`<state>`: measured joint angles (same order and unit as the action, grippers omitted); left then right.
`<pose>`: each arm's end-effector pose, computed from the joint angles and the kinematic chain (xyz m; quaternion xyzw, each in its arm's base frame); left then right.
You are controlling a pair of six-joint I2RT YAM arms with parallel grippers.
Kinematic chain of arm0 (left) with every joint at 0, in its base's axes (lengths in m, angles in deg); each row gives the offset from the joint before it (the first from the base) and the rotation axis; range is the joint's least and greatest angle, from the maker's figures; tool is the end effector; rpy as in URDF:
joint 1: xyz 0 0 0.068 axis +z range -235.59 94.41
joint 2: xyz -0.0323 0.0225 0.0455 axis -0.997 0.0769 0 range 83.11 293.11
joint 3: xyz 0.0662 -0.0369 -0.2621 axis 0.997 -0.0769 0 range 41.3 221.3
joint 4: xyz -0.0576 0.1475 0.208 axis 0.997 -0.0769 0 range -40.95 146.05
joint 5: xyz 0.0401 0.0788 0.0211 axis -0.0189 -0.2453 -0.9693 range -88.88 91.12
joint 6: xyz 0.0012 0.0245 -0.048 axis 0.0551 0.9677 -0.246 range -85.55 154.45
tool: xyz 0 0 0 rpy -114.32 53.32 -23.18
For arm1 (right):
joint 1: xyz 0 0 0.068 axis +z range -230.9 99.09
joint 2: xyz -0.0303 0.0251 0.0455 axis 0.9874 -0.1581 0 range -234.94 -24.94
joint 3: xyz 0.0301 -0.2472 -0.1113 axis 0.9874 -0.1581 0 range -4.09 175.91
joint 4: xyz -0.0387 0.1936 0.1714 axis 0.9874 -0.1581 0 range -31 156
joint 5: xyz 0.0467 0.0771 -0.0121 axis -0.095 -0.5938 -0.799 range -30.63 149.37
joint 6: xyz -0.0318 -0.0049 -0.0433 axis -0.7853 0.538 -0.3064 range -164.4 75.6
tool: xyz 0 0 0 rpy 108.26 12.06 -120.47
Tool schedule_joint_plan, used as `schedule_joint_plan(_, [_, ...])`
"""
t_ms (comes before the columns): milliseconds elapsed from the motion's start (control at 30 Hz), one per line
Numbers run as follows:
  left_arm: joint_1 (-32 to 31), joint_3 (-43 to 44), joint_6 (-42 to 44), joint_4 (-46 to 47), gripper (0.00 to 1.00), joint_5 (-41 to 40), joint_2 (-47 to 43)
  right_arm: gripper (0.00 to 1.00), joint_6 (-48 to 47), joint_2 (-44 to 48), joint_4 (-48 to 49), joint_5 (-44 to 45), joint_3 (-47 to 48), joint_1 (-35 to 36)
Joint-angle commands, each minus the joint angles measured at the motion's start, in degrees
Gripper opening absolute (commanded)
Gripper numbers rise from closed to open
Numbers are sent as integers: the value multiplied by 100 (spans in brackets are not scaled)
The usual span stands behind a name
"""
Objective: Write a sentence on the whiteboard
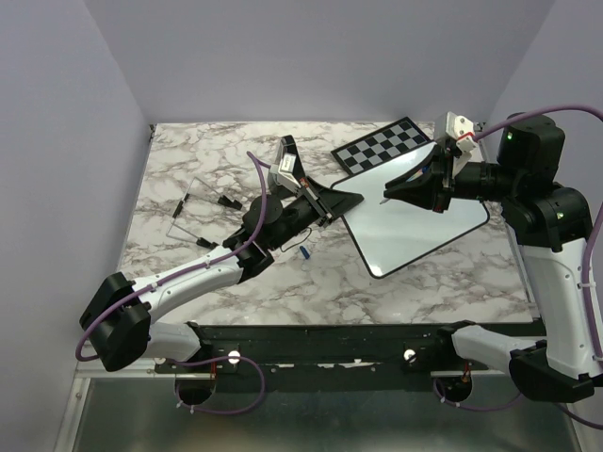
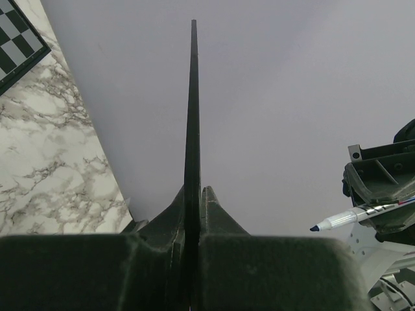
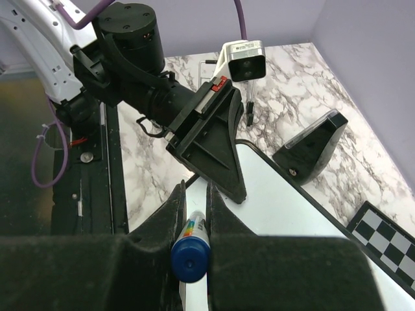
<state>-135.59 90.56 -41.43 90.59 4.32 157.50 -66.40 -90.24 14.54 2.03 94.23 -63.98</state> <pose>0.1940 -0.2343 0.3360 -0.1240 0.6349 -0.6872 0.3307 0.1547 0.0784 0.5077 -0.5017 0.5776 0.3661 0.5298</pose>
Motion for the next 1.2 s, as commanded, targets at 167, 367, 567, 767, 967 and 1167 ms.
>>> schedule_joint_plan(167, [-28,-3,-191,720,0,-136,-162,0,82,0,58,-251,56,39])
schedule_joint_plan(367, [-28,-30,-191,738,0,-127,-153,1,73,8,57,-286,47,39])
schedule_joint_plan(567, [-36,-30,-191,747,0,-118,-144,1,55,-1,31,-295,55,39])
schedule_joint_plan(767, [-36,-47,-182,755,0,-118,-144,1,47,8,22,-295,38,39])
schedule_joint_plan(967, [-36,-56,-156,773,0,-118,-153,1,47,-1,22,-304,11,47])
schedule_joint_plan(1167, [-28,-56,-129,773,0,-127,-162,1,20,-36,-4,-278,29,65])
